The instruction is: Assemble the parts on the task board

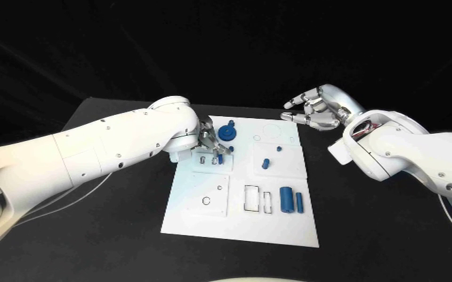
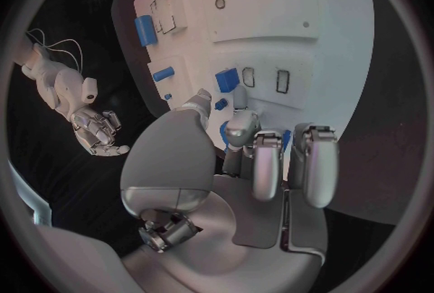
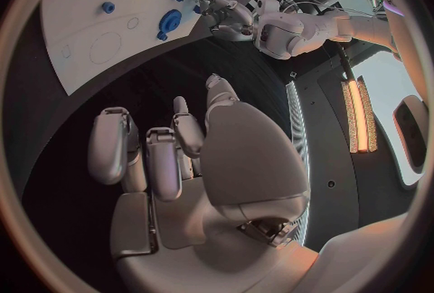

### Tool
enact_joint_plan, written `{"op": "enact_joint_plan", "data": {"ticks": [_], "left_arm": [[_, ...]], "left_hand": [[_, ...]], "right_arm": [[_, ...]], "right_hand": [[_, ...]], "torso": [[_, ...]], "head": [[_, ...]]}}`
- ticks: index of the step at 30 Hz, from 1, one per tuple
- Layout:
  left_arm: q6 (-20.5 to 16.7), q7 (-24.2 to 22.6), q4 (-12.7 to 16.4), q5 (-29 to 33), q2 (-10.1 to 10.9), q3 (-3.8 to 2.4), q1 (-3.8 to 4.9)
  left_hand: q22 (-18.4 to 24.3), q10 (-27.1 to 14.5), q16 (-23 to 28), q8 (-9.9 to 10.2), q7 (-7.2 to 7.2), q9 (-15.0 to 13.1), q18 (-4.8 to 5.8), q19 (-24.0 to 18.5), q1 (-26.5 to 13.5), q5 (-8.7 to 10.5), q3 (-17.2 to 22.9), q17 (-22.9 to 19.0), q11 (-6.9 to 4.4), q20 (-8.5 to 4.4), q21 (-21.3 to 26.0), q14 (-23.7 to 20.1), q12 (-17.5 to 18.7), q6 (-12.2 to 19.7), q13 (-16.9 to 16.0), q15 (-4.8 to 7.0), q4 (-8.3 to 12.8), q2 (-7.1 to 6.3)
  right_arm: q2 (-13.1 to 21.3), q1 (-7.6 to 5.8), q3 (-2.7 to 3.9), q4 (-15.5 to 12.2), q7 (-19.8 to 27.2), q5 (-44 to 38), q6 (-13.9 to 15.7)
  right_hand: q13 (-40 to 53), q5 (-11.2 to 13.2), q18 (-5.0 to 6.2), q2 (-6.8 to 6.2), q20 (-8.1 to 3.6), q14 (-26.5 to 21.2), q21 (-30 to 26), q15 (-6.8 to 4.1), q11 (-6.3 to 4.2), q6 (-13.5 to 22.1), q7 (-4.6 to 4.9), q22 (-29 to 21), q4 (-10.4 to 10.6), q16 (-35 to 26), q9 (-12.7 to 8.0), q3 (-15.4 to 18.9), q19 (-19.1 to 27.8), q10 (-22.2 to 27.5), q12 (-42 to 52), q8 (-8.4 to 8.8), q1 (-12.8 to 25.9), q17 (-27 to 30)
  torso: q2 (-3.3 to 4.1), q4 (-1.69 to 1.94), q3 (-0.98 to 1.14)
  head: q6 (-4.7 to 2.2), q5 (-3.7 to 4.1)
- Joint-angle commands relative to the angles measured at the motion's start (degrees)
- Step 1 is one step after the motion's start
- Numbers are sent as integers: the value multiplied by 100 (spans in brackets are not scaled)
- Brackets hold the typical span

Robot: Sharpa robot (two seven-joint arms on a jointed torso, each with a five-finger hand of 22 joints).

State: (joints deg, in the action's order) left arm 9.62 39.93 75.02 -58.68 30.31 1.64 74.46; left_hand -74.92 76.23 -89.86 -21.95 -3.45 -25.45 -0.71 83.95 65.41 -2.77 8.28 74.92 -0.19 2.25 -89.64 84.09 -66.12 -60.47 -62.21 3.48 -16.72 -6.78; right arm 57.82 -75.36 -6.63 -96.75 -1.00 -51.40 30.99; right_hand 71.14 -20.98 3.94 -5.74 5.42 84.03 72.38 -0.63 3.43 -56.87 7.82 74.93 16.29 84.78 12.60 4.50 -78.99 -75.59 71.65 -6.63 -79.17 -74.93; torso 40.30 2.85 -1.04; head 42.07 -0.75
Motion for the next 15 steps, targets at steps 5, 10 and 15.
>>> {"op": "enact_joint_plan", "data": {"ticks": [5, 10, 15], "left_arm": [[215, 120, -2, -77, -13, 0, 6], [254, 106, -9, -79, -31, 2, 6], [293, 97, -19, -79, -50, 10, 4]], "left_hand": [[-1508, 3, -14, -59, -3, -65, 71, 605, 58, -9, 86, 1508, -38, -21, -36, 591, -29, 46, -24, 34, 5, 32], [-1508, 3, -14, -87, -1, -158, 71, 605, 179, -9, 208, 1508, -41, -22, -36, 591, -31, 83, -43, 37, 13, 41], [-1508, 3, -14, -99, -1, -199, 71, 605, 213, -9, 265, 1508, -41, -22, -36, 591, -32, 95, -50, 37, 12, 38]], "right_arm": [[-12, 5, -2, 5, -14, -59, -77], [-18, 6, -3, 9, -19, -59, -85], [-24, 8, -4, 14, -24, -59, -94]], "right_hand": [[-2, -34, 49, 42, -14, 337, -19, -37, -39, -45, -9, 237, 5, -40, 8, 23, 14, 9, -27, -20, 46, -497], [-1, -35, 50, 45, -14, 337, -26, -37, -39, -45, -9, 232, 5, -42, 8, 23, 18, 8, -26, -20, 46, -495], [1, -41, 50, 58, -15, 337, -28, -38, -41, -46, -10, 232, 3, -43, 9, 20, 16, 4, -22, -22, 42, -494]], "torso": [[5, 2, 1], [7, 4, -1], [7, -2, 3]], "head": [[1, -1], [8, 5], [16, 1]]}}
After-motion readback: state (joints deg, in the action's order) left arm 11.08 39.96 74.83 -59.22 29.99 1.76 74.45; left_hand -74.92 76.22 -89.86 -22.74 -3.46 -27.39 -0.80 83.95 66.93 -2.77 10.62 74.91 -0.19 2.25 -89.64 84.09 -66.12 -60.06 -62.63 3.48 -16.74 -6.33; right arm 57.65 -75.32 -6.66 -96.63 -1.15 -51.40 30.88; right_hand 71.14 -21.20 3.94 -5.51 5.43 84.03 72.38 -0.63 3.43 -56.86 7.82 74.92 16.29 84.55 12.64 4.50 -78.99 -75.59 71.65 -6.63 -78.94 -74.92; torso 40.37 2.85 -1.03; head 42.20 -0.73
